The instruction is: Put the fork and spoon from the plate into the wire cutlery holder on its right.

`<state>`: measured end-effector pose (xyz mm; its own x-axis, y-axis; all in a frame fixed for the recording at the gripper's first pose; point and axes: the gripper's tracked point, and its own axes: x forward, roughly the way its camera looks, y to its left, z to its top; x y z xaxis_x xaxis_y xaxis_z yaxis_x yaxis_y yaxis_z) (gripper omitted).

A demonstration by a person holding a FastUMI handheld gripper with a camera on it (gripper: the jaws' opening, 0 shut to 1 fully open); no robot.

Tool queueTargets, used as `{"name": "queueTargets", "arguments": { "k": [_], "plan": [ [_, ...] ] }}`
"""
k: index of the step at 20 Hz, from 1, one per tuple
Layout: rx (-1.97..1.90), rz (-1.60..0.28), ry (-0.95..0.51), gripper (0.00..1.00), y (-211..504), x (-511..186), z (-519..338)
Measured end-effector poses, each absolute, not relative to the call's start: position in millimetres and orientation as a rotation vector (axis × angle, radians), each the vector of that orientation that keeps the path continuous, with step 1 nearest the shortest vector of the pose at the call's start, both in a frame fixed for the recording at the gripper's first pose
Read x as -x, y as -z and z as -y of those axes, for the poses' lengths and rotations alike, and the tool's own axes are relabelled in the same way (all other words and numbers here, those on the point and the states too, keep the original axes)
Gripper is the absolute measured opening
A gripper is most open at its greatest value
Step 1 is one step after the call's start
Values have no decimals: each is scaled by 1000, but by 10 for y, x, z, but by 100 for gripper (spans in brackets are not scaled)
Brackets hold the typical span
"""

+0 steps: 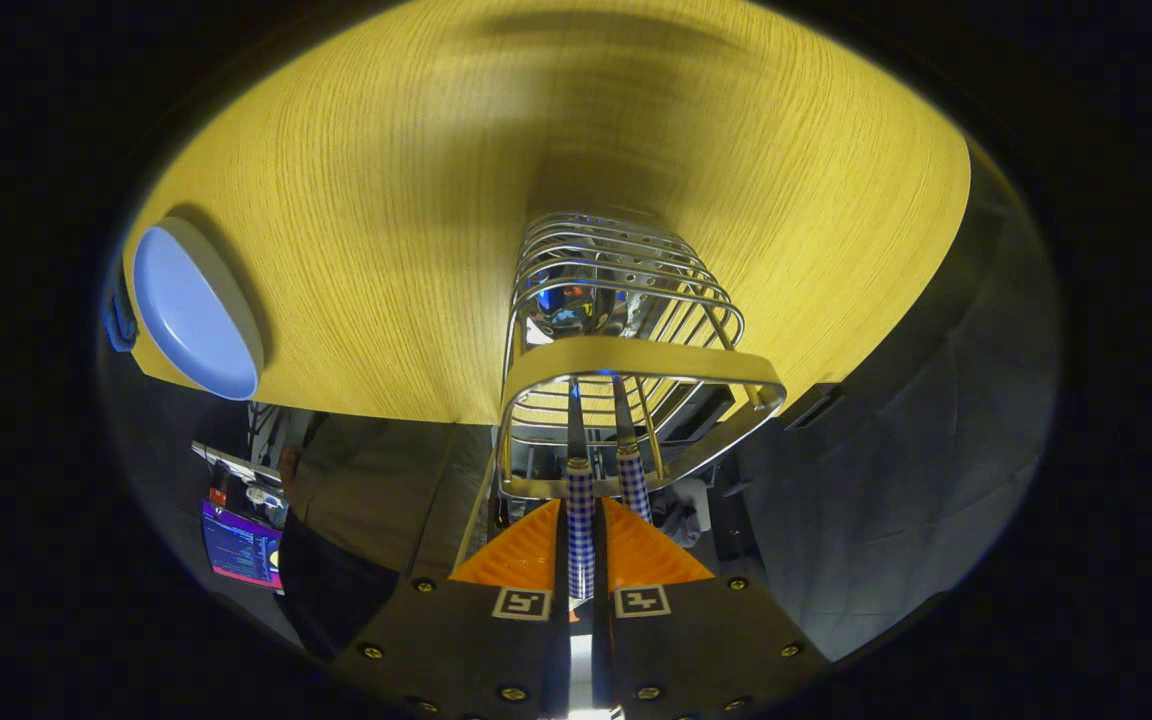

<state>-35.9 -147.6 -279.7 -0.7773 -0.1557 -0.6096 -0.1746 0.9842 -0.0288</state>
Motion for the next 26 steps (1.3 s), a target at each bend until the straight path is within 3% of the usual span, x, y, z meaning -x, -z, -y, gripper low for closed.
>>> {"name": "queueTargets", "arguments": {
  "k": [7,10,18,23,25,26],
  "plan": [
    [229,-2446,-41,10,2744,349,1514],
    [225,-2421,-45,43,2694,322,1483],
    [339,-2295,-74,43,2404,323,1612],
    [371,-2130,-145,50,2226,301,1482],
    [371,-2048,-169,78,2179,328,1378],
    [354,-2014,-181,99,2140,341,1300]
  ]
}}
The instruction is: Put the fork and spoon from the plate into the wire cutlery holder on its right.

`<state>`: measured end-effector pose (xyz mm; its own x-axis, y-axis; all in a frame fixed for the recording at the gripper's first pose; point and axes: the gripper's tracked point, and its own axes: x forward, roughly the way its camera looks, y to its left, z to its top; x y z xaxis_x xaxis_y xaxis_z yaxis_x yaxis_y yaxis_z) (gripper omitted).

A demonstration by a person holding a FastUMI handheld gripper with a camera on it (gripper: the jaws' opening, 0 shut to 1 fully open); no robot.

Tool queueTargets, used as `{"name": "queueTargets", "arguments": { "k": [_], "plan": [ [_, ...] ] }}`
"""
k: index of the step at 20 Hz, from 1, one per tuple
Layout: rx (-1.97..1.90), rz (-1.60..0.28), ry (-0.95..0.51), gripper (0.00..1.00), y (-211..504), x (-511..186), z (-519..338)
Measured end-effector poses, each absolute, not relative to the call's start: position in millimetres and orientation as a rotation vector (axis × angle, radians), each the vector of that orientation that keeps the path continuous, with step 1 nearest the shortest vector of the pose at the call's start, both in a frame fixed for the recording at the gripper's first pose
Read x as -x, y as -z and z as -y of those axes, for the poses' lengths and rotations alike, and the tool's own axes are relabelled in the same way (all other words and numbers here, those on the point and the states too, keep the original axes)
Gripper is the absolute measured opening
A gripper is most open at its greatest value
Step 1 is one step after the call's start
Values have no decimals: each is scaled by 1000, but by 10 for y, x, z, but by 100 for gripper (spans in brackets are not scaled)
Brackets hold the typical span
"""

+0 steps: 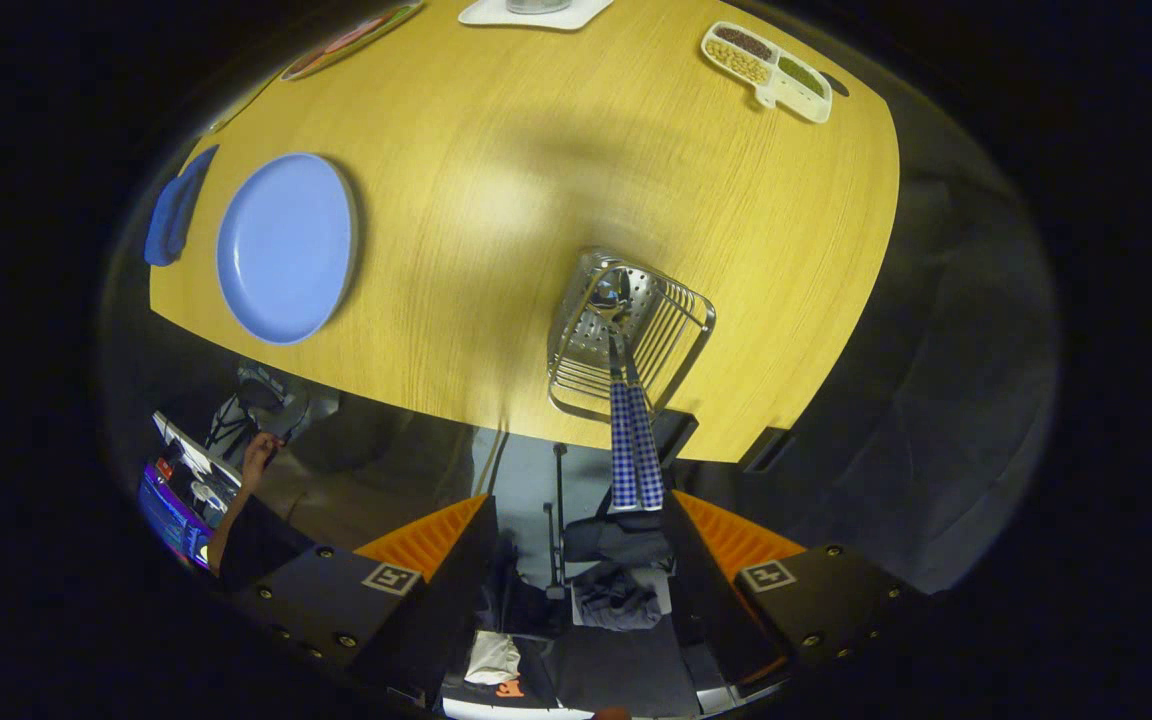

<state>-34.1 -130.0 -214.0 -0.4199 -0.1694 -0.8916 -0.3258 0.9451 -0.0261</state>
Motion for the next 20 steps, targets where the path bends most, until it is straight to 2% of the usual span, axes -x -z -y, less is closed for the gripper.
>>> {"name": "queueTargets", "arguments": {
  "k": [5,11,14,20],
  "plan": [
    [357,-1794,-179,98,2094,411,1175],
    [279,-1326,-165,98,1850,72,567],
    [221,-1152,-173,98,1663,53,221],
    [154,-556,-91,98,832,-300,-37]
  ]
}}
